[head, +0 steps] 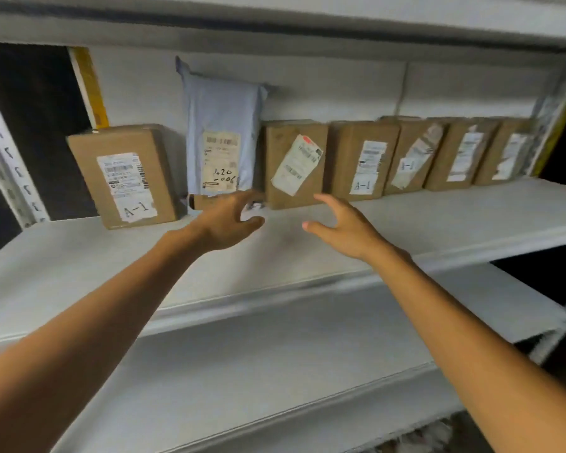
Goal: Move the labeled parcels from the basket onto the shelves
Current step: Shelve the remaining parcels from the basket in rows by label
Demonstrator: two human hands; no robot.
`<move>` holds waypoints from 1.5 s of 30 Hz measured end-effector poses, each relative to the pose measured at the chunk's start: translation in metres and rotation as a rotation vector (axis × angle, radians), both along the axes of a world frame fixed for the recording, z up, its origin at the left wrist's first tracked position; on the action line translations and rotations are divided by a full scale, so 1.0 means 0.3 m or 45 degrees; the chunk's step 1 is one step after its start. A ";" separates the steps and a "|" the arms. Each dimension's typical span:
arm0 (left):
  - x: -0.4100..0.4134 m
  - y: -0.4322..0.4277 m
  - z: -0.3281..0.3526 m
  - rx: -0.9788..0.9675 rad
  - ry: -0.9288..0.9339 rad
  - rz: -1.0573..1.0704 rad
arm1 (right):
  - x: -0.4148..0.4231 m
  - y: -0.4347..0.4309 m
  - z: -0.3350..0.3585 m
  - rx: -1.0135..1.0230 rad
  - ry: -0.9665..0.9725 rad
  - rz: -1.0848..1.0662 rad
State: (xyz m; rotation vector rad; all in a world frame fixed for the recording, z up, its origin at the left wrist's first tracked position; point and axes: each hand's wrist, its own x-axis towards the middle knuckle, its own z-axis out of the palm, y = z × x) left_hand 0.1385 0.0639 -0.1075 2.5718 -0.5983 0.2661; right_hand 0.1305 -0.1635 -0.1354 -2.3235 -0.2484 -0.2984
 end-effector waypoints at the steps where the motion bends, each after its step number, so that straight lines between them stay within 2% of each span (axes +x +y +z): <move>1: -0.005 -0.083 0.006 0.032 -0.002 -0.055 | -0.043 -0.082 0.000 0.008 0.019 -0.052; 8: -0.084 -0.695 -0.012 0.078 0.089 -0.523 | -0.359 -0.614 -0.034 0.080 0.060 -0.468; 13: -0.168 -1.158 -0.074 0.110 0.121 -0.844 | -0.612 -0.946 -0.095 0.231 0.113 -0.790; 18: -0.300 -1.589 -0.201 0.105 0.331 -1.124 | -0.861 -1.219 -0.200 0.297 0.173 -1.159; 22: -0.424 -1.870 -0.329 0.179 0.474 -1.329 | -1.039 -1.362 -0.309 0.331 0.235 -1.401; 27: -0.611 -2.134 -0.520 0.311 0.517 -1.561 | -1.256 -1.450 -0.480 0.398 0.352 -1.675; 31: -0.795 -2.268 -0.686 0.437 0.573 -1.772 | -1.427 -1.495 -0.629 0.506 0.422 -1.781; 37: -1.030 -2.454 -0.898 0.663 0.665 -1.910 | -1.667 -1.594 -0.834 0.712 0.484 -1.890; 45: -1.273 -2.681 -1.083 0.796 0.745 -1.749 | -1.902 -1.852 -1.051 0.941 0.657 -1.856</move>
